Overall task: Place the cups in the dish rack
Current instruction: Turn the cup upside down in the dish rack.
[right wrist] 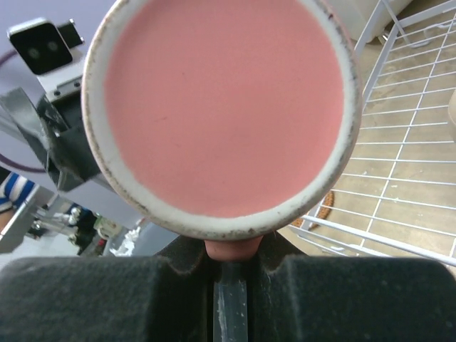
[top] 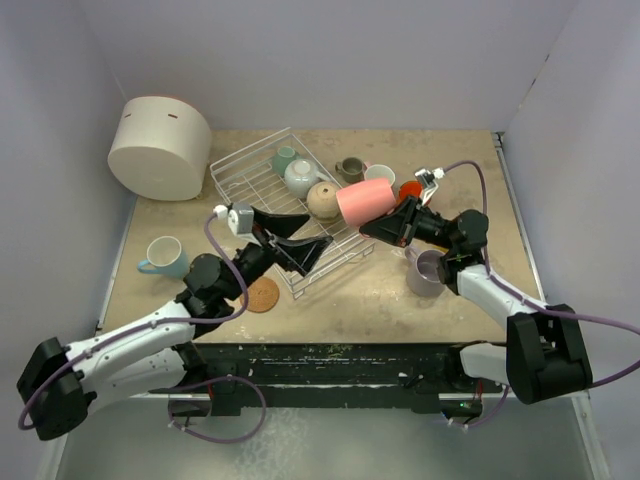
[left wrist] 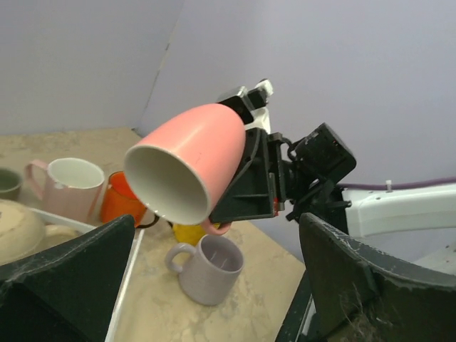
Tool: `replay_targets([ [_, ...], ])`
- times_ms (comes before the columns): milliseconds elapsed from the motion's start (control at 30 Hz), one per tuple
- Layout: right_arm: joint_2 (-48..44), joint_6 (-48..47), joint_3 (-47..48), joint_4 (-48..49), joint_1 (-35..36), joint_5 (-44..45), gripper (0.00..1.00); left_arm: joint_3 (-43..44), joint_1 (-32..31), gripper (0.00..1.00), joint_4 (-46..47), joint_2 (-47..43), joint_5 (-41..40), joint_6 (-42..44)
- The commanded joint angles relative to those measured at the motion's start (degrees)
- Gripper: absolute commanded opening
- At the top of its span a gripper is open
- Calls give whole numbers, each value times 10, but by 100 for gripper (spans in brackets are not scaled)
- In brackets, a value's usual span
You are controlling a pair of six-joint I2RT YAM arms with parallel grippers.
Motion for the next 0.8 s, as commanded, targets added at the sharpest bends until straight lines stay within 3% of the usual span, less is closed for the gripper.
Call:
replay_targets([
  [0,-13,-102,58,-8,-5,-34,0,49,32,99,-221,-73,-2,45],
  [167,-18,-226,85,-106,-7,-68,0,135,110,99,-418,-83,64,47],
  [267,-22,-319,111,-198,-10,-86,0,205,126,99,-523,-71,85,64],
  [467,-18,-551,205,-457,-11,-79,0,303,128,99,-683,-74,42,150],
  [667,17,-724,294,-621,-10,-42,0,281,128,99,-743,-120,-37,216],
  [767,57,-856,366,-775,-1,-31,0,241,128,99,-737,-154,-57,225],
])
